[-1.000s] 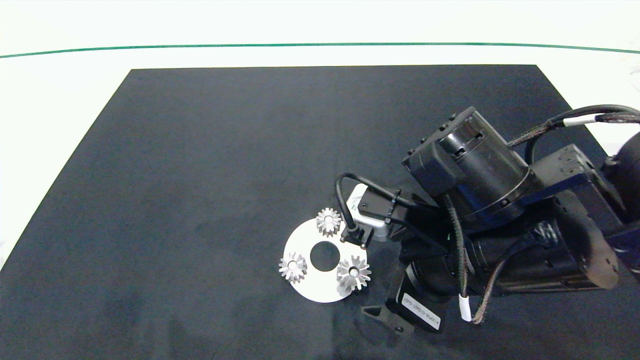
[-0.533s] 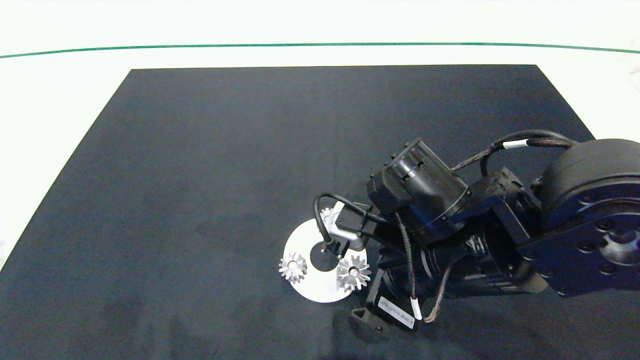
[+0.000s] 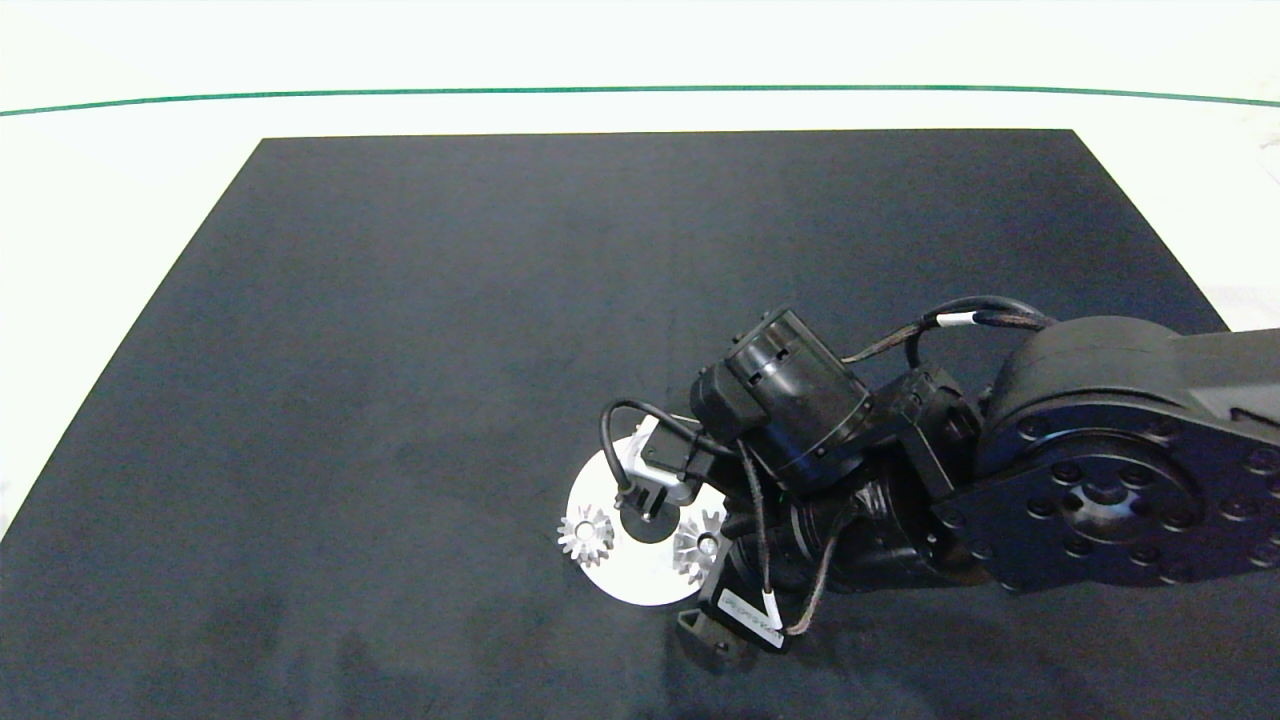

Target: Remove an incorrectly installed larger gear and replace it with the correct smaller gear

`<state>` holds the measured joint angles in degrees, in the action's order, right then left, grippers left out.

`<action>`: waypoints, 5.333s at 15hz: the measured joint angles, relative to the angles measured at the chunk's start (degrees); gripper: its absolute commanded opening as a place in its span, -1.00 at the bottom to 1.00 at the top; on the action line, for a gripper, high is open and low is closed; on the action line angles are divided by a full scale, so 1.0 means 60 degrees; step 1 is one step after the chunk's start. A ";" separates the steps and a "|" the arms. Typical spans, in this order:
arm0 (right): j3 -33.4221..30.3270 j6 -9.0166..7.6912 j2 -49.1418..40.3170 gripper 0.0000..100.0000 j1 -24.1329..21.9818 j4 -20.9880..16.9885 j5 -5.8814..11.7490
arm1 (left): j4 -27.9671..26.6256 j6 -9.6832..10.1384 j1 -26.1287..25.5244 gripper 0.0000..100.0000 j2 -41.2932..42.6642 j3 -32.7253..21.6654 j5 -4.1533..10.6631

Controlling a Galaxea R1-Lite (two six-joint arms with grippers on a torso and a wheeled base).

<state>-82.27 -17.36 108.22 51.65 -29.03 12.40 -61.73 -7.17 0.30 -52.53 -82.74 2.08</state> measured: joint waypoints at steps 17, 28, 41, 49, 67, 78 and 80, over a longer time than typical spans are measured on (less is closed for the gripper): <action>0.0059 -0.0252 0.0423 0.19 -0.0161 0.0658 -0.0010 | 0.0256 -0.0026 -0.0024 1.00 0.0171 -0.0028 0.0000; 0.0110 -0.0219 0.0380 -0.14 -0.0120 0.0622 0.0150 | 0.0252 -0.0030 -0.0024 1.00 0.0252 0.0004 -0.0008; 0.0215 -0.0219 -0.0603 -0.14 0.0116 0.0561 0.0165 | 0.0242 -0.0041 -0.0024 1.00 0.0289 0.0049 0.0000; 0.2830 -0.0221 -0.1975 -0.14 0.0266 0.0673 0.0146 | 0.0238 -0.0195 -0.0002 1.00 0.0295 0.0085 -0.0014; 0.5151 -0.0193 -0.2448 1.00 0.0331 0.2166 0.0146 | 0.0228 -0.0219 0.0004 1.00 0.0295 0.0077 0.0000; 0.3832 -0.0179 -0.3552 1.00 -0.1599 0.2058 0.0120 | 0.0205 -0.0219 0.0004 1.00 0.0289 0.0095 0.0010; 0.3409 -0.0167 -0.3359 1.00 -0.1737 0.1504 0.0116 | 0.0209 -0.0219 0.0004 1.00 0.0289 0.0104 0.0014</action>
<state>-61.82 -18.36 88.06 41.23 -20.00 13.09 -60.48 -8.48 0.33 -50.80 -82.12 2.17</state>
